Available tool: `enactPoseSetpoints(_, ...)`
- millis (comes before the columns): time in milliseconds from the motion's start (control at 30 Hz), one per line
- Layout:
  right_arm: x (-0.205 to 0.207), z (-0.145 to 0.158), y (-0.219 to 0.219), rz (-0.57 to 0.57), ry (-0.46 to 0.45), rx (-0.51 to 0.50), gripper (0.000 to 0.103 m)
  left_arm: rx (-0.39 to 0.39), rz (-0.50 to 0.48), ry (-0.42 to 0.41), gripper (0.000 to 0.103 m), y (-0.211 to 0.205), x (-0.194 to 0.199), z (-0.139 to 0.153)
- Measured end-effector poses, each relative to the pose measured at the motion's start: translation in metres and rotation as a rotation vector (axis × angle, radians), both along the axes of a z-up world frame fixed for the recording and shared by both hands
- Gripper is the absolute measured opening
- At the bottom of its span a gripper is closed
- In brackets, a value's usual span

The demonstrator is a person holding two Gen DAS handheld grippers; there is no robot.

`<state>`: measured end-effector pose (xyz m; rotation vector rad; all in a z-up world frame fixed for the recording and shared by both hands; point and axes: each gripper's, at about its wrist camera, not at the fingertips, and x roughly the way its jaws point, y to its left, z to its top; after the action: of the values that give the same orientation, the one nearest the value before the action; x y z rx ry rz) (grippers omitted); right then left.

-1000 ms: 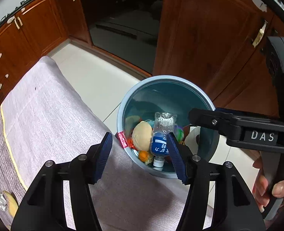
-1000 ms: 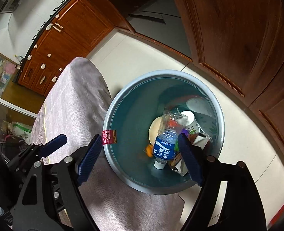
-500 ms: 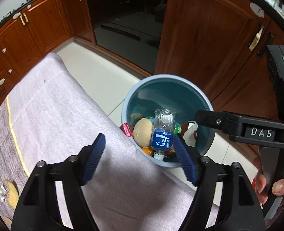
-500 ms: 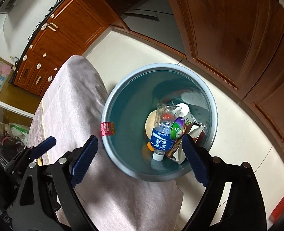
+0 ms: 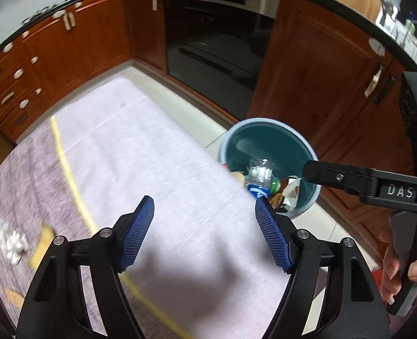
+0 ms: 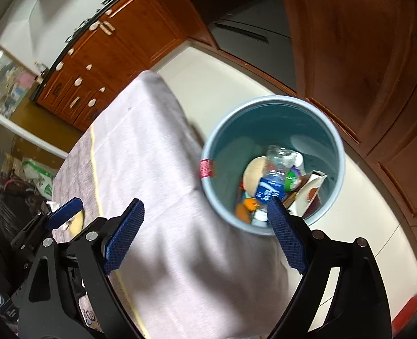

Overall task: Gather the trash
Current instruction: 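Return both tools to the table and grasp the melon rind with the right tool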

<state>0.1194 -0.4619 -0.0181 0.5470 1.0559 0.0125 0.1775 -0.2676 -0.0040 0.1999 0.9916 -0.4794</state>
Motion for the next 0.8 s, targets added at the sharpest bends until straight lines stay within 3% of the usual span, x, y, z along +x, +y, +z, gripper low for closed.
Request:
enactPoseSetpoints(467, 0.012, 0.03, 0.134, 0.18, -0.007, -0.063, 0.085, -0.077, 0.211, 0.007, 0.075, 0.161, -0.017, 0.004)
enactPoseSetpoints(800, 0.033, 0.019, 0.225, 0.314, 0.024, -0.089, 0.085, -0.049, 0.342, 0.021, 0.075, 0.267, -0.029, -0.016)
